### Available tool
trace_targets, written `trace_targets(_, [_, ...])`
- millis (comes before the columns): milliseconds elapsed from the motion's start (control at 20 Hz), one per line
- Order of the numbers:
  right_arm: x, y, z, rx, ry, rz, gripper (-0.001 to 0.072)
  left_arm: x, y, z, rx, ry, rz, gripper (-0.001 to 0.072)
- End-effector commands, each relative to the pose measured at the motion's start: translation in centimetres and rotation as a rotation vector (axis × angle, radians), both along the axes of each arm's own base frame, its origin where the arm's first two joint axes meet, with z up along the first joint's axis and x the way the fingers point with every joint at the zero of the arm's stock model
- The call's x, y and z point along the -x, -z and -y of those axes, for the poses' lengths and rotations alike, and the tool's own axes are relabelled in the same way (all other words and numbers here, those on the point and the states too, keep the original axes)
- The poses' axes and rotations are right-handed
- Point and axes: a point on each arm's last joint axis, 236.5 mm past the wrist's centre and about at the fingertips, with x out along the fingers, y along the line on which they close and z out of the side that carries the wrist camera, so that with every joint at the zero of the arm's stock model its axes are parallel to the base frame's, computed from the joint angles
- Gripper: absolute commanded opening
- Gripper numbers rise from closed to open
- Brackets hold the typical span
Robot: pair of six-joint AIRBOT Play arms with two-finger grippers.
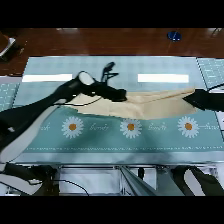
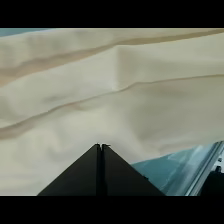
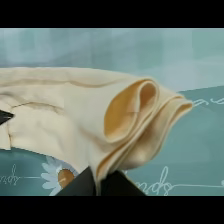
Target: Fold the shirts.
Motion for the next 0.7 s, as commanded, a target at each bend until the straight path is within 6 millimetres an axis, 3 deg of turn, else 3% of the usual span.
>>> trace_targets(0, [1.8, -1.8, -0.9, -0.011, 0.007, 0.034, 0.002, 4.0, 1.7, 8.9, 0.006, 0.105, -0.065, 0.0016])
trace_targets(200, [1.8, -2.6, -2.1, -0.059, -0.02, 0.054, 0.002, 9.7, 5.5, 12.7, -0.062, 0.185, -0.22, 0.0016])
trace_targets(250, [1.7, -2.9, -2.5, -0.074, -0.034, 0.067, 0.002, 11.0, 5.6, 13.3, -0.066, 0.22, -0.224, 0.0016])
trace_targets(350, [1.7, -3.1, -2.8, -0.083, -0.041, 0.074, 0.002, 11.1, 4.5, 14.1, -0.046, 0.236, -0.199, 0.0017])
trace_targets(450, [1.7, -3.2, -2.9, -0.09, -0.044, 0.073, 0.002, 8.0, 2.1, 13.3, -0.007, 0.196, -0.162, 0.0017])
trace_targets(500, [1.7, -3.4, -3.2, -0.103, -0.048, 0.076, 0.002, 5.2, 0.7, 12.0, 0.013, 0.148, -0.146, 0.0017])
trace_targets(600, [1.6, -4.2, -4.1, -0.151, -0.058, 0.095, 0.002, -0.5, -2.3, 7.9, 0.044, 0.051, -0.126, 0.0017])
trace_targets(650, [1.5, -4.8, -4.7, -0.179, -0.072, 0.112, 0.002, -3.5, -4.1, 4.8, 0.053, 0.004, -0.105, 0.0017])
